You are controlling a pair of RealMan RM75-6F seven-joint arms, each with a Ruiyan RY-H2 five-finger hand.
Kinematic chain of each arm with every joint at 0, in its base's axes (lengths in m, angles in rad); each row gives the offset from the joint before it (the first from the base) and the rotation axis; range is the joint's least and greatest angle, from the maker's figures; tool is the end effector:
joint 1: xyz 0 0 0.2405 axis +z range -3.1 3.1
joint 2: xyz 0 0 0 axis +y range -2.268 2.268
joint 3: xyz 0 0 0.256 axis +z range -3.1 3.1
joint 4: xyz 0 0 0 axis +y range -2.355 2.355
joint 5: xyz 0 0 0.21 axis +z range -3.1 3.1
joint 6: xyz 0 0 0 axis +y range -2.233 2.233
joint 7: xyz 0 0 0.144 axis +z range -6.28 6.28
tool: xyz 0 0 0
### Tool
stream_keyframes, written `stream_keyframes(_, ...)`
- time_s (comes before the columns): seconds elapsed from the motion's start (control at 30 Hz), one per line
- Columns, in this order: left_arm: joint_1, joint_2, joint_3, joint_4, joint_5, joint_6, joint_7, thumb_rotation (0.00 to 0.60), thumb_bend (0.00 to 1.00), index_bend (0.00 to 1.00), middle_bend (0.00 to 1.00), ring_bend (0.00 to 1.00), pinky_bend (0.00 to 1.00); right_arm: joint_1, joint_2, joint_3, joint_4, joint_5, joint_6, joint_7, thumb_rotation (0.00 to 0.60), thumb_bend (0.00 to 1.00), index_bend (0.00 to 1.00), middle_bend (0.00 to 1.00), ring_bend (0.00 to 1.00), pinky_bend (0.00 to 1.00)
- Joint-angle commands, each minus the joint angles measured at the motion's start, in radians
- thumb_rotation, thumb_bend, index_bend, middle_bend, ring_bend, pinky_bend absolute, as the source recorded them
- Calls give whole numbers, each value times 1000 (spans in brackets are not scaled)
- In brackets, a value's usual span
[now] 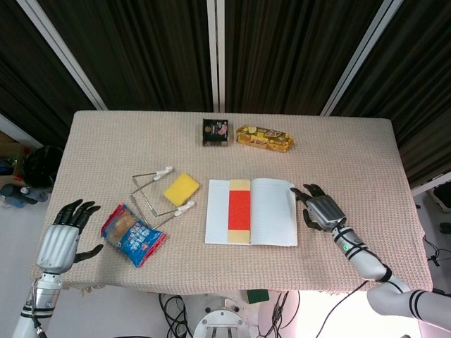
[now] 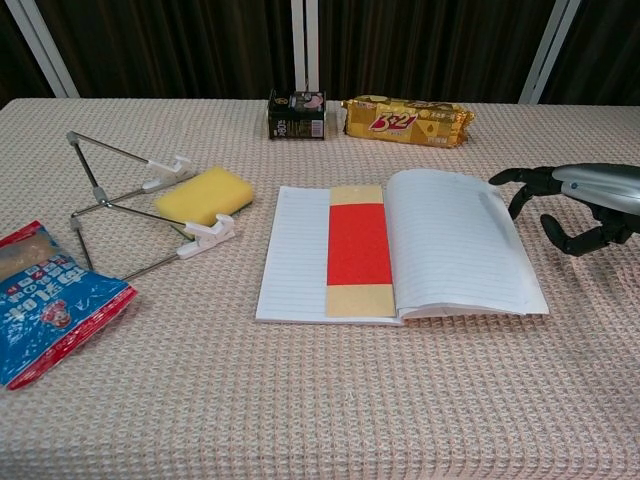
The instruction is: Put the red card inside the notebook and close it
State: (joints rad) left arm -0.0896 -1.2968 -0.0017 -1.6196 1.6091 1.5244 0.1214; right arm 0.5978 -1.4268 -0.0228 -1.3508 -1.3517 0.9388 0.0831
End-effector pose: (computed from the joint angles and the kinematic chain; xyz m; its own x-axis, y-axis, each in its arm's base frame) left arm -0.2753 0.1694 0.0976 0.3433 0.0090 0.9392 0.9320 -0.1274 -0.3394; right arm -0.2559 -0.3036 0.0080 0.3975 -0.4254 0.8130 -0.9091 -0.3031 0.2858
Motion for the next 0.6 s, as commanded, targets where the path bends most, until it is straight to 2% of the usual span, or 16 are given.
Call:
stream_keyframes(0.03, 3, 1, 1, 5, -3, 3, -6, 600, 60, 212, 155, 91, 148, -3, -22, 8, 17, -6, -13, 32, 600, 778, 33, 246, 14, 0)
stream_keyframes(0.2, 6, 1, 3, 11, 2, 10, -12, 600, 59, 212, 156, 91, 147, 0, -48, 29, 14, -57, 18, 97, 600, 778, 33, 219, 0, 0)
stream_keyframes(0.43, 16, 1, 6, 23, -6, 19, -29, 600, 60, 212, 155, 91, 147, 6, -19, 63, -56, -109, 78, 123, 600, 778, 33, 214, 0, 0)
stream_keyframes(0.6, 16, -4, 6, 30, -7, 18, -36, 600, 60, 212, 155, 91, 147, 55, -26, 88, -119, -125, 34, 95, 600, 768, 33, 202, 0, 0)
